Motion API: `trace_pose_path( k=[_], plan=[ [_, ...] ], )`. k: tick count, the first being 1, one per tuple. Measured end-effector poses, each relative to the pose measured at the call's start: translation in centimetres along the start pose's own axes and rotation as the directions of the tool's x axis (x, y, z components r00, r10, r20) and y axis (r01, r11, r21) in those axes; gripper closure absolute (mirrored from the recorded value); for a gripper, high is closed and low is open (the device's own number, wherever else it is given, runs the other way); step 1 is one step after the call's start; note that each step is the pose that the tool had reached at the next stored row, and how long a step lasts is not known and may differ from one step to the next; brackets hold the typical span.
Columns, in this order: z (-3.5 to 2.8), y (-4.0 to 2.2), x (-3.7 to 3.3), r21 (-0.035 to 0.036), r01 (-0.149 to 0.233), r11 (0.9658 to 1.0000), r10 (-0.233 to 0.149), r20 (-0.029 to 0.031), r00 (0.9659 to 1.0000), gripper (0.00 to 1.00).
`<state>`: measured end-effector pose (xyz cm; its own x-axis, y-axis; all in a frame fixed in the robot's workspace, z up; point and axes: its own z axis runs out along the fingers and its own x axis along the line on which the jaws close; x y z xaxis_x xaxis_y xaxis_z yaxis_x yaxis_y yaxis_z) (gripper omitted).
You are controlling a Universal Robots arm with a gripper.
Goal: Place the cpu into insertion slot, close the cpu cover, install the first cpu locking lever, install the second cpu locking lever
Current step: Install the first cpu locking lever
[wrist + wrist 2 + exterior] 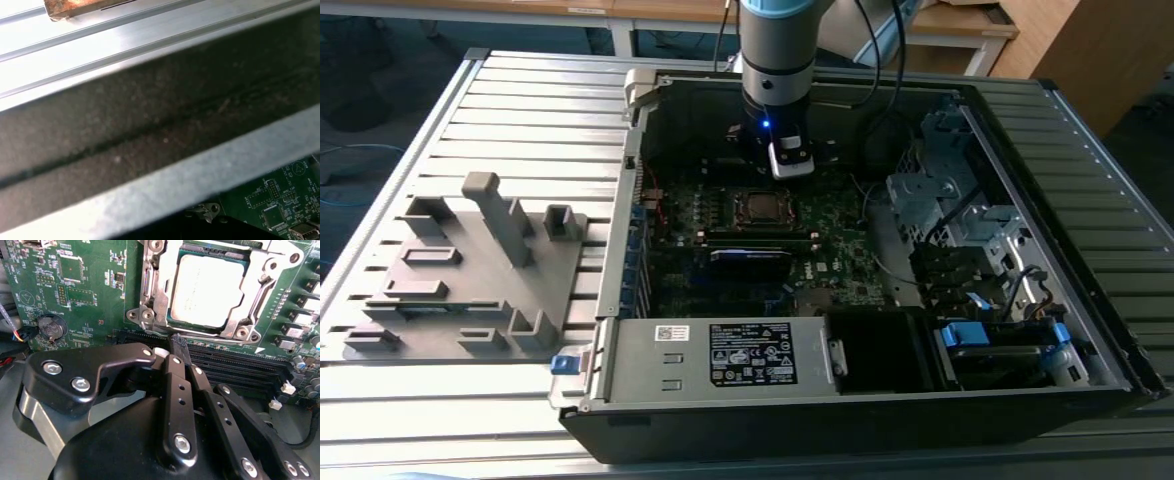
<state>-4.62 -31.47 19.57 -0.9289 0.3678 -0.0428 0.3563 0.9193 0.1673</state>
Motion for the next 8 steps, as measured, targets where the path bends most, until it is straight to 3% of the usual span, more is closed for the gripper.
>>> trace_pose_path(
  k=[8],
  plan=[
    [0.06,-0.01,0.0,-0.0001,0.0,1.0,0.0,0.0001,1.0,0.89]
  ],
)
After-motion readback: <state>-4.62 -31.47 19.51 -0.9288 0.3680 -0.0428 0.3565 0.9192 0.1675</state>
